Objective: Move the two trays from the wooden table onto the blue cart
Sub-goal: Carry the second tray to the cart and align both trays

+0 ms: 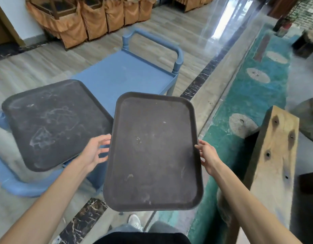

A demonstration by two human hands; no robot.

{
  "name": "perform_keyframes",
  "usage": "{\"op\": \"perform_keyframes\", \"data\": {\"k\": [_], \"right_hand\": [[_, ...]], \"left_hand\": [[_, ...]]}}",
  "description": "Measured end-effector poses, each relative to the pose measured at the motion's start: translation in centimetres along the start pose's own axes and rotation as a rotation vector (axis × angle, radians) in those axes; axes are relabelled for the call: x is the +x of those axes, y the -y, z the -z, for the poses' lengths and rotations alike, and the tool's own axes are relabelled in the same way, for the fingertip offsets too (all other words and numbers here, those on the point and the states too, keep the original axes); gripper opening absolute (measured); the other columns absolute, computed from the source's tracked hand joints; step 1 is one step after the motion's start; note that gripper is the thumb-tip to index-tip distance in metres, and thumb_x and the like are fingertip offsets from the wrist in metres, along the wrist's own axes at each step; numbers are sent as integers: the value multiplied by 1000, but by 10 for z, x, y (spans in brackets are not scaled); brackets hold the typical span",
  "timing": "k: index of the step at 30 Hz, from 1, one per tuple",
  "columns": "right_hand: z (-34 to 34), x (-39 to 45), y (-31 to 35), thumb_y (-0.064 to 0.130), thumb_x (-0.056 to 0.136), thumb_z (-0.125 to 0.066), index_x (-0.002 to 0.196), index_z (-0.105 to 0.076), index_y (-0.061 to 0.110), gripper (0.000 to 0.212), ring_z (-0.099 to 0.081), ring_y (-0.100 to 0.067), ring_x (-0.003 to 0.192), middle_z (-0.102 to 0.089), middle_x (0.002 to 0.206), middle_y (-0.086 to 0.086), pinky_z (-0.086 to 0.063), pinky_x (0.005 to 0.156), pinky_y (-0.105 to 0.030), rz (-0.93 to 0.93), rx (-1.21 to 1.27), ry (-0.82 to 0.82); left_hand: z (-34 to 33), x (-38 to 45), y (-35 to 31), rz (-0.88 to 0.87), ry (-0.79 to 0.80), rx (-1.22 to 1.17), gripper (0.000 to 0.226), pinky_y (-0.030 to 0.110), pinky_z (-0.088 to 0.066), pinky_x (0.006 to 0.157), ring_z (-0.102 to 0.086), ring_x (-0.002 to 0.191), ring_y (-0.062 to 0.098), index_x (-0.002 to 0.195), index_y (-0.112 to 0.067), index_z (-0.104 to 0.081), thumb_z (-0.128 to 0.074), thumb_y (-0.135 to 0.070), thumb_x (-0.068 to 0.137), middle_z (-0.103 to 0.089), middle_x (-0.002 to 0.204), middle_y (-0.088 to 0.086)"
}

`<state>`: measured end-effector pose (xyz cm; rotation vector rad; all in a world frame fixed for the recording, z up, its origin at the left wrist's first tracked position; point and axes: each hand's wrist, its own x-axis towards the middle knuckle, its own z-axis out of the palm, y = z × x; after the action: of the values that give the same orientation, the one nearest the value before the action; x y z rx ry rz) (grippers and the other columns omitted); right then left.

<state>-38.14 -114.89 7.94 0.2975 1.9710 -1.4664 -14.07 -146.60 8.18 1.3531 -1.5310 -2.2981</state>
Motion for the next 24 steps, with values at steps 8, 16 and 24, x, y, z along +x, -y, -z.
{"op": "perform_keyframes", "data": {"k": [8, 16, 24], "right_hand": [[-57, 91, 97, -7, 92, -42, 127, -58, 27, 51, -59, -18, 79, -71, 92, -3, -41, 69, -28, 106, -72, 67], [-151, 234, 206, -10, 91, -42, 131, -61, 22, 55, -62, -10, 72, -68, 82, 0, -43, 59, -22, 207, -224, 258], [-246, 373, 311, -11, 92, -42, 145, -50, 17, 60, -70, -15, 86, -77, 98, 5, -56, 82, -32, 181, -385, 418]], "left_hand": [[9, 68, -76, -117, -83, 59, 61, 32, -49, 80, -64, 105, 15, 115, -33, -71, -58, 12, 77, -69, 120, -3], [31, 176, -151, -166, -248, 16, 66, 28, -53, 79, -68, 107, 15, 111, -36, -72, -52, 18, 79, -70, 120, -8], [35, 288, -223, -43, -463, -47, 65, 25, -45, 68, -61, 83, 13, 122, -33, -64, -54, 17, 81, -62, 111, -18]]}}
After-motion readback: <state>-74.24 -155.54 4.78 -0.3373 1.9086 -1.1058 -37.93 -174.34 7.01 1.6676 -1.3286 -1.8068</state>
